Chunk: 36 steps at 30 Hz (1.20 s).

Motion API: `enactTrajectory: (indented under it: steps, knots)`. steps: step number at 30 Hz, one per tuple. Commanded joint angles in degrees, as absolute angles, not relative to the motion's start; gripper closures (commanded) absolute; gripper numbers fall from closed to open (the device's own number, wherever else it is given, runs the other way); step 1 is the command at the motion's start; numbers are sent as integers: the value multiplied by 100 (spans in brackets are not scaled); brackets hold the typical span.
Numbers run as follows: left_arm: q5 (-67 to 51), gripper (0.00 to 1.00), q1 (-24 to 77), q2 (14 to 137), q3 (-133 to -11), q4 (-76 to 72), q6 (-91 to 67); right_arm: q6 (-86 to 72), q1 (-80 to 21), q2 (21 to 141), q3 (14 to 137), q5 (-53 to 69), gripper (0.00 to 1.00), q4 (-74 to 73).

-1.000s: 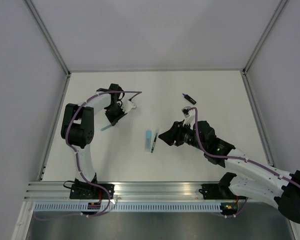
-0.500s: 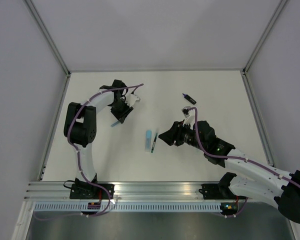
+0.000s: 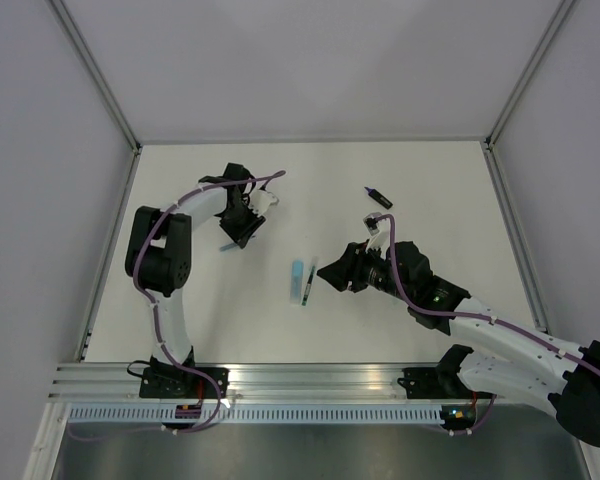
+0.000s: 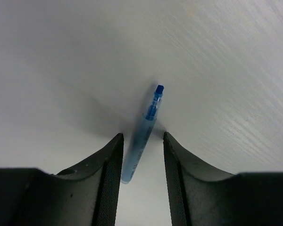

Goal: Insert the pens into the pen caps

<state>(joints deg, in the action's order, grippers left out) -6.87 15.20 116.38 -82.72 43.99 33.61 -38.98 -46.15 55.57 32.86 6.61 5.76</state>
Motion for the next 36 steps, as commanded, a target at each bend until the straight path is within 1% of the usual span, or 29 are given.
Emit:
enactTrajectory:
  steps: [1, 6, 7, 9, 10, 11, 14, 16, 18, 19, 20, 23, 26, 30, 32, 36]
  knots:
    - [-501, 55, 1450, 11716, -7700, 4219, 3348, -3867, -4641, 5467, 3410, 642, 45, 747]
    - [-527, 56, 1362, 11646, -7384, 4140, 3384, -3867, -4641, 5432, 3401, 624, 45, 756]
    - [-536, 59, 1354, 11646, -7339, 4122, 3392, -3876, -4641, 5440, 3401, 624, 45, 747]
    - [-554, 70, 1354, 11680, -7286, 4122, 3393, -3867, -4641, 5458, 3401, 615, 45, 747]
    - [-554, 84, 1354, 11681, -7304, 4139, 3375, -3876, -4641, 5458, 3401, 615, 45, 756]
    - [-528, 88, 1345, 11698, -7321, 4148, 3331, -3876, -4641, 5467, 3410, 607, 45, 756]
    - [-553, 88, 1345, 11663, -7365, 4157, 3182, -3859, -4641, 5476, 3410, 563, 45, 747]
    - [-798, 88, 1353, 11611, -7426, 4218, 3129, -3824, -4632, 5476, 3419, 484, 45, 695]
    - [-1299, 90, 1354, 11514, -7593, 4263, 3059, -3762, -4641, 5476, 3436, 431, 45, 686]
    - [-1440, 97, 1354, 11479, -7689, 4297, 2911, -3753, -4641, 5467, 3437, 413, 45, 677]
    - [-1816, 98, 1362, 11452, -7925, 4376, 2866, -3718, -4641, 5449, 3437, 343, 45, 659]
    - [-2371, 98, 1432, 11093, -8182, 4281, 2392, -3674, -4641, 5370, 3402, 229, 45, 659]
    - [-3774, 98, 1511, 10321, -7876, 3527, 1794, -3586, -4641, 5116, 3322, 53, 45, 694]
    - [-4122, 98, 1906, 9309, -7287, 2402, 907, -3428, -4641, 4843, 3199, -210, 44, 843]
    - [-4209, 98, 2292, 8784, -6858, 1727, 423, -3367, -4641, 4712, 3112, -412, 44, 896]
    - [-4333, 98, 3057, 8193, -6356, 969, -147, -3270, -4641, 4492, 3006, -694, 44, 993]
